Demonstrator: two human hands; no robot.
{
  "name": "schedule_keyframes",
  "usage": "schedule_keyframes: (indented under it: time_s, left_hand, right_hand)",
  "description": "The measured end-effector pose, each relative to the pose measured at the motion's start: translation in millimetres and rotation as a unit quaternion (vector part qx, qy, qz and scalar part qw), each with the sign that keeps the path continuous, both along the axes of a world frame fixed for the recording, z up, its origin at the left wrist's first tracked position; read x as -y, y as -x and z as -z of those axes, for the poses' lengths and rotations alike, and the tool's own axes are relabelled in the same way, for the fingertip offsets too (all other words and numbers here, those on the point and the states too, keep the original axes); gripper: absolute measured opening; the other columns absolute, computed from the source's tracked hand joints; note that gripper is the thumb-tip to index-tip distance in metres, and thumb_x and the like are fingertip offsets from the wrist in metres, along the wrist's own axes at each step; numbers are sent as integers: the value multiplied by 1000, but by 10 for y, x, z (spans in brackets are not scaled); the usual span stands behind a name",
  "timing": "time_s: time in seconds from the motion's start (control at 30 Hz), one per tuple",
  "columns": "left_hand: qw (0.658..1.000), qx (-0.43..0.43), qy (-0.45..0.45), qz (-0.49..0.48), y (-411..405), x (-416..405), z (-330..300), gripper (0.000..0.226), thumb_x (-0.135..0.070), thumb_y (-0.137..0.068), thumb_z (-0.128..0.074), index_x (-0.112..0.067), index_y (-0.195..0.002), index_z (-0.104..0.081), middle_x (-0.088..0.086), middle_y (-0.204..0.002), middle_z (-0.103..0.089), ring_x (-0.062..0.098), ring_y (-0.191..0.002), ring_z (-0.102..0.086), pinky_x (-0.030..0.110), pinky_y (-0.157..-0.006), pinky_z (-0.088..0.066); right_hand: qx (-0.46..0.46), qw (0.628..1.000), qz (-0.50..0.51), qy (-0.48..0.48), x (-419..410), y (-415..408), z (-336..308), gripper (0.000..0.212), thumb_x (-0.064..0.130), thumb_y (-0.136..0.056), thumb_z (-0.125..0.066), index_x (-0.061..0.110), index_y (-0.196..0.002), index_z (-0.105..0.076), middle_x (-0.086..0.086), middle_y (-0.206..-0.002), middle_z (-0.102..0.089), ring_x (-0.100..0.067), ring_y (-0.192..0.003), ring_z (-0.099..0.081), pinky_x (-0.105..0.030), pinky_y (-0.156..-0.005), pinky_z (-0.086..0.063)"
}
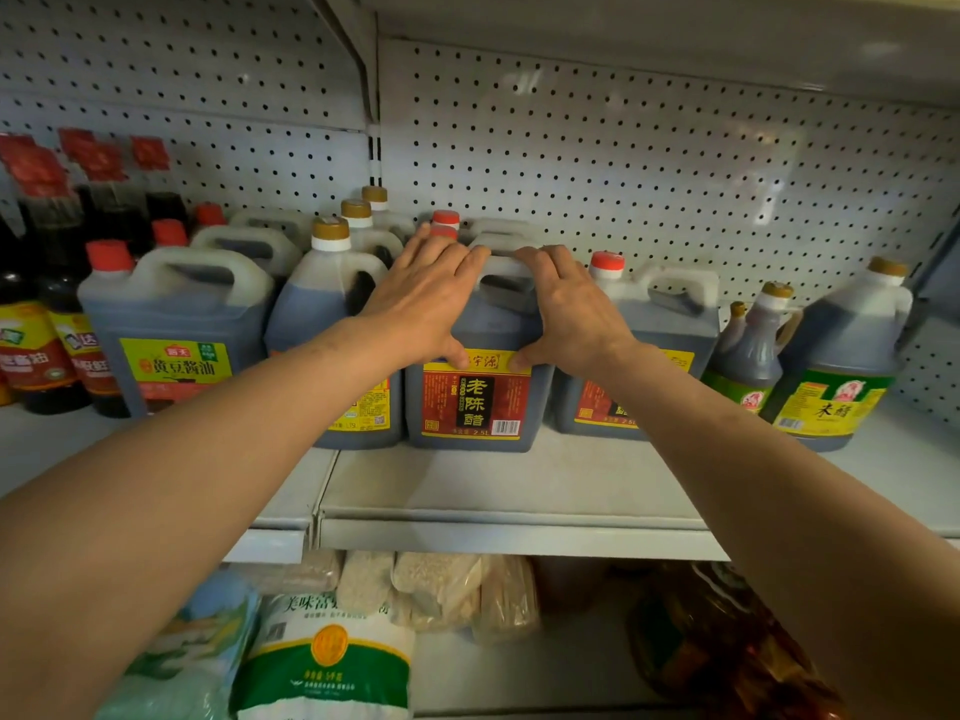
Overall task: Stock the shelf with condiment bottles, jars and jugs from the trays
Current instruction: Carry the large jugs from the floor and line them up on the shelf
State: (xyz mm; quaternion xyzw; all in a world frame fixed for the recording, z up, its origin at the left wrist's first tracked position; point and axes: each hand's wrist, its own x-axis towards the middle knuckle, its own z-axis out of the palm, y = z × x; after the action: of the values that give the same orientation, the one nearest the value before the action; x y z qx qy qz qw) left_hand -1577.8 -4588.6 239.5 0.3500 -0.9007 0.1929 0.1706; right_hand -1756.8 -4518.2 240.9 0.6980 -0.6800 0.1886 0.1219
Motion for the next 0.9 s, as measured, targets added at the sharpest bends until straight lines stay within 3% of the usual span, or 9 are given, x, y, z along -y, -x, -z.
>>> schedule_keyframes:
  time_s: [0.3, 0.5, 0.6, 0.67, 0.8, 0.9]
  left_hand:
    - [999, 27, 1, -41, -33, -114, 10, 134, -64, -62, -81, -7, -156, -3, 10, -159, -21, 30, -151, -5, 47, -123, 2]
    - [999, -21, -32, -32, -200, -348, 98, 133, -68, -68, -74, -15, -158, 7, 9, -165, 12, 26, -151, 18, 43, -123, 10]
    - [997, -67, -50, 5, -370, -516, 164, 126, -61, -67, -79, -20, -159, -2, 9, -166, 6, 26, -152, 11, 43, -124, 2]
    - [992, -103, -69, 27, -503, -624, 206, 121, -56, -66, -83, -24, -158, -11, 9, -165, -4, 27, -152, -1, 43, -123, -12]
    - [982, -141, -116, 39, -833, -870, 352, 93, -46, -67, -86, -23, -145, -40, 5, -144, -36, 27, -134, -32, 44, -102, -43]
    - [967, -170, -187, 43, -1112, -1056, 559, 76, -38, -66, -89, -23, -130, -52, 4, -127, -41, 24, -120, -42, 42, -90, -49]
  right_hand:
    - [-24, 999, 40, -11, -132, -137, -10, 125, 36, -56, -95, 21, -154, -18, -4, -149, -30, -32, -132, -40, -47, -98, -50]
    - [-7, 995, 93, -25, -409, -256, 90, 129, 39, -72, -87, 18, -159, 6, -4, -167, -1, -28, -153, -9, -44, -114, -38]
    - [-2, 994, 111, -10, -647, -392, 155, 123, 42, -73, -85, 16, -159, -1, -6, -165, -10, -27, -152, -13, -42, -115, -37]
    - [1, 992, 125, 0, -816, -528, 214, 118, 40, -73, -86, 17, -158, -9, -8, -161, -19, -29, -148, -21, -43, -112, -40]
    - [2, 990, 143, -16, -1166, -873, 400, 106, 41, -71, -87, 23, -154, -24, -6, -157, -29, -30, -142, -31, -48, -108, -43]
    - [-7, 986, 160, -42, -1412, -1144, 590, 107, 45, -71, -86, 19, -154, -23, -8, -157, -30, -31, -142, -31, -48, -109, -42]
